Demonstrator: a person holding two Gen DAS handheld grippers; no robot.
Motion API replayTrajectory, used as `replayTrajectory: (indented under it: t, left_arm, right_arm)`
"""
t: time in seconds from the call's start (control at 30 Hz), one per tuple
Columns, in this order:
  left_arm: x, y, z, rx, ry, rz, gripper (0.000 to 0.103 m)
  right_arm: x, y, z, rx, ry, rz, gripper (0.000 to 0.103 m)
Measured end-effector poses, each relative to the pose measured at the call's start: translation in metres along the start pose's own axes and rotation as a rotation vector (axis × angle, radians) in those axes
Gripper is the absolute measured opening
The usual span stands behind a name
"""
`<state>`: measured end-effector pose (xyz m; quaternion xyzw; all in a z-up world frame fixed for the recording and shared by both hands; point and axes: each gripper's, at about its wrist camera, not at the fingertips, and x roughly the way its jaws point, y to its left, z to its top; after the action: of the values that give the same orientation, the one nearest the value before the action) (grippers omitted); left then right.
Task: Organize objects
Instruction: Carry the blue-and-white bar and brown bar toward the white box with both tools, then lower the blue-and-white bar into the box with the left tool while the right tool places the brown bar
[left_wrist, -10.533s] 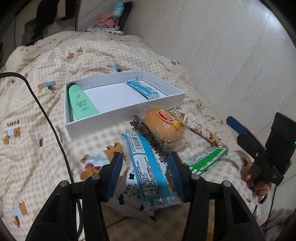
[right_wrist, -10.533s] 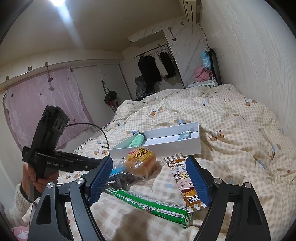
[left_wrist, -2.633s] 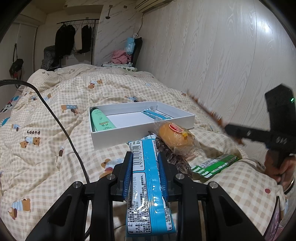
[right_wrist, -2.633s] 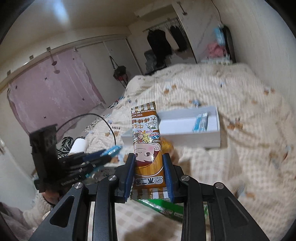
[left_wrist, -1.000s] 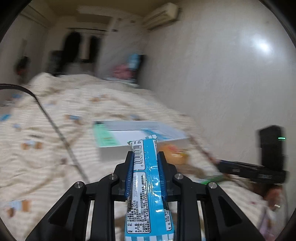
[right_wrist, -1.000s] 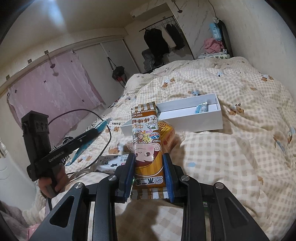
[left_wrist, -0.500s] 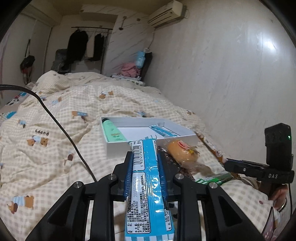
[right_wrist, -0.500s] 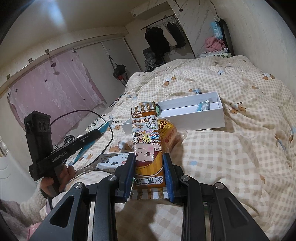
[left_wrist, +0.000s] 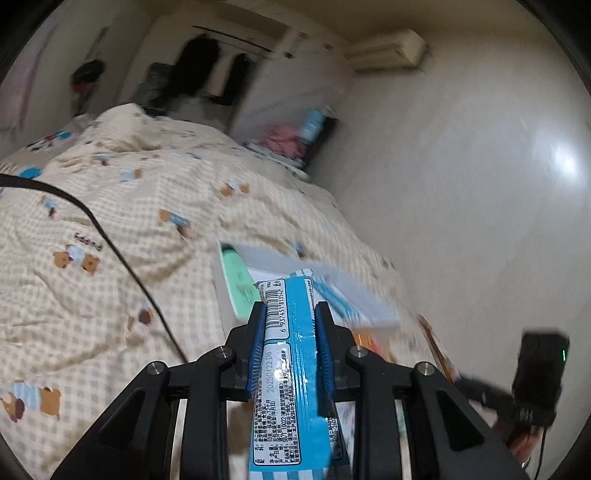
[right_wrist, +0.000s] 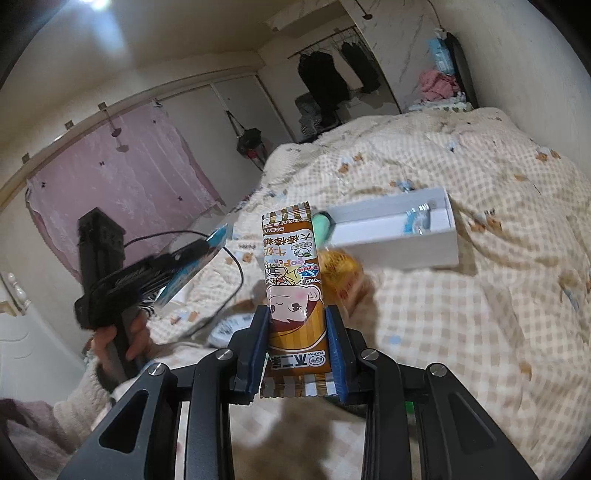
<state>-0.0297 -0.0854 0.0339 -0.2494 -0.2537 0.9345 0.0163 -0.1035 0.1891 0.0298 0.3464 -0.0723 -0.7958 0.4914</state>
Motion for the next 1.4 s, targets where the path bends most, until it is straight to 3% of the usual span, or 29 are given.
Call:
replayTrajectory:
  t: [0.1, 0.2, 0.33, 0.53, 0.67, 0.73, 1.0, 1.17, 1.4]
  left_arm:
    - [0.007, 0.002, 0.026, -0.079, -0.018, 0.008, 0.029]
    - [0.016, -0.002, 0.047, -0.108, -0.026, 0.041, 0.029]
    - [0.037, -0.016, 0.067, -0.072, -0.014, 0.1, 0.029]
    - [0.086, -0.04, 0.068, 0.008, 0.04, 0.062, 0.029]
    - [0.12, -0.053, 0.058, 0.079, 0.084, 0.09, 0.029]
    - [0.143, -0.046, 0.053, 0.005, 0.172, 0.122, 0.029]
    - [0.177, -0.02, 0.029, -0.088, 0.266, 0.191, 0.029]
    - [0.177, -0.005, 0.023, -0.132, 0.278, 0.194, 0.029]
    - [0.18, -0.012, 0.018, -0.089, 0.295, 0.211, 0.029]
  right_arm:
    - [0.001, -0.002, 0.02, 0.003, -0.01, 0.01, 0.032]
    - [0.006, -0.003, 0.039, -0.028, -0.024, -0.044, 0.032]
    - [0.017, -0.017, 0.067, 0.002, -0.06, -0.069, 0.032]
    - [0.044, -0.032, 0.093, -0.006, -0.152, -0.124, 0.032]
    - [0.068, -0.05, 0.09, 0.05, -0.157, -0.187, 0.032]
    - [0.077, -0.059, 0.085, 0.093, -0.136, -0.204, 0.032]
    - [0.096, -0.076, 0.073, 0.147, -0.034, -0.236, 0.032]
    - [0.1, -0.087, 0.065, 0.197, -0.014, -0.26, 0.032]
    - [0.107, -0.077, 0.066, 0.133, 0.012, -0.32, 0.032]
